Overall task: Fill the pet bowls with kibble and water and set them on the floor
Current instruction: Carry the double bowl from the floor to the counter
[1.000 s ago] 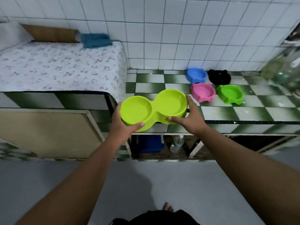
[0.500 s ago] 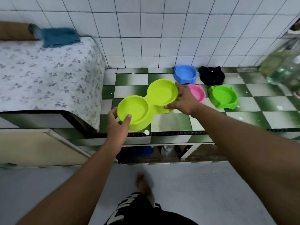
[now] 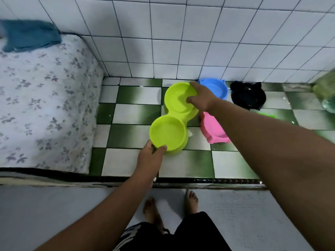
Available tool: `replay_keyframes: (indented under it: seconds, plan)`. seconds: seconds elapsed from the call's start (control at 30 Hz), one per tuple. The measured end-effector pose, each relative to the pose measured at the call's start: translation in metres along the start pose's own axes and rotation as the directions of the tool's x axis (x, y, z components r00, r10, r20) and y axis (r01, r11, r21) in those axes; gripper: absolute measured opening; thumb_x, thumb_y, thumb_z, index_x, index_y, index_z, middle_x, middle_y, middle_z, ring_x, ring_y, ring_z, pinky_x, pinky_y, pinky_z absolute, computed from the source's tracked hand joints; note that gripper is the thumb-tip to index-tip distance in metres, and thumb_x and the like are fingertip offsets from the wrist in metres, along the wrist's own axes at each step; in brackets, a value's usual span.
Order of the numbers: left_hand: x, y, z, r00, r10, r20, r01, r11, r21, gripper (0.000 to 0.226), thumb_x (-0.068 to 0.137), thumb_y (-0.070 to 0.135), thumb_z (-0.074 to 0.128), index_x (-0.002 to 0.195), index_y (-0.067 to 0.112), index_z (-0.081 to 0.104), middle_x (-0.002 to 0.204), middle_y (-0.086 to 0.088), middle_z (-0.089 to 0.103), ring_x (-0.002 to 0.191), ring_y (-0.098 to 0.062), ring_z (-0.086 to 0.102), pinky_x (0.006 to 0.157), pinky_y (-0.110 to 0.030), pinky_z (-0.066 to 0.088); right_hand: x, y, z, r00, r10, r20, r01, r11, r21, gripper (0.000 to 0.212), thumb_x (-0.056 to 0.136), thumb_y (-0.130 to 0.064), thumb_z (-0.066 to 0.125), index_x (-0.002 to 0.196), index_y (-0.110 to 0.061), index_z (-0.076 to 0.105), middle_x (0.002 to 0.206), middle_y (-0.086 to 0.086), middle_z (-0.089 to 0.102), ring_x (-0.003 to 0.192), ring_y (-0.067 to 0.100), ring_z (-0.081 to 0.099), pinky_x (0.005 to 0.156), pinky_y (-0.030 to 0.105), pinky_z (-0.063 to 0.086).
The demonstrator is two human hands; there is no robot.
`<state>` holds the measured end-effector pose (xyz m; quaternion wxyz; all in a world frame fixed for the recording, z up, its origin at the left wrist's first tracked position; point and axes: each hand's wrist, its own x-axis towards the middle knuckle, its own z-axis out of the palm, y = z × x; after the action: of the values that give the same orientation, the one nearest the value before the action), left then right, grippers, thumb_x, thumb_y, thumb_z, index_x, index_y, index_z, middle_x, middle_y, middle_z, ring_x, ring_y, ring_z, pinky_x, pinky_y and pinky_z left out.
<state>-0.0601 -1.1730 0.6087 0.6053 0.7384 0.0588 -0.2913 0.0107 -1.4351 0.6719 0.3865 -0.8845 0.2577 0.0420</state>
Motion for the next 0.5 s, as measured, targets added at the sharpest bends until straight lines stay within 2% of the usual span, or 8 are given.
replay_keyframes:
  seconds: [0.13,0.2,0.33,0.43,0.5]
  plan:
    - [0.011,0.008,0.037,0.998,-0.064,0.002,0.064,0.991,-0.114,0.017,0.094,0.021,0.068,0.11,0.028,0.068,0.109,0.019,0.071,0.108,-0.01,0.064,0.108,-0.045,0.049,0.037,0.004,-0.004,0.995,-0.073,0.066,0.076,0.996,-0.054,0.075,0.09,-0.014,0.064,0.155,-0.011,0.027,0.157,0.014,0.033,0.142,0.028,0.036,0.11,0.031,0.034]
    - [0.014,0.011,0.054,0.998,-0.068,-0.003,0.067,0.988,-0.138,0.025,0.094,0.02,0.068,0.118,0.026,0.067,0.112,0.018,0.071,0.11,-0.01,0.064,0.11,-0.044,0.049,0.051,0.007,-0.005,0.987,-0.116,0.107,0.127,0.987,-0.1,0.075,0.091,-0.014,0.065,0.154,-0.007,0.027,0.158,0.016,0.031,0.144,0.029,0.032,0.112,0.03,0.029]
    - [0.013,0.012,0.077,0.998,-0.044,-0.042,0.039,0.992,-0.117,0.04,0.092,0.021,0.069,0.13,0.029,0.062,0.12,0.012,0.072,0.108,-0.012,0.065,0.106,-0.044,0.051,0.074,0.013,-0.004,0.956,-0.186,0.228,0.235,0.949,-0.209,0.088,0.09,-0.029,0.071,0.157,-0.007,0.018,0.163,0.015,0.019,0.15,0.028,0.018,0.119,0.032,0.017]
    - [0.009,0.012,0.088,0.998,-0.003,-0.067,-0.001,0.998,-0.069,0.048,0.082,0.029,0.067,0.13,0.034,0.063,0.118,0.017,0.073,0.108,-0.008,0.067,0.099,-0.031,0.052,0.085,0.021,-0.003,0.944,-0.206,0.258,0.262,0.943,-0.206,0.088,0.089,-0.029,0.074,0.155,-0.006,0.021,0.162,0.016,0.022,0.149,0.029,0.021,0.118,0.032,0.02]
    - [0.007,0.012,0.092,0.997,0.012,-0.072,-0.015,0.999,-0.049,0.054,0.085,0.026,0.067,0.138,0.031,0.059,0.121,0.017,0.072,0.112,-0.004,0.067,0.099,-0.027,0.051,0.09,0.024,-0.002,0.941,-0.228,0.251,0.278,0.942,-0.187,0.084,0.089,-0.025,0.074,0.154,-0.004,0.025,0.159,0.016,0.026,0.147,0.029,0.025,0.115,0.031,0.023]
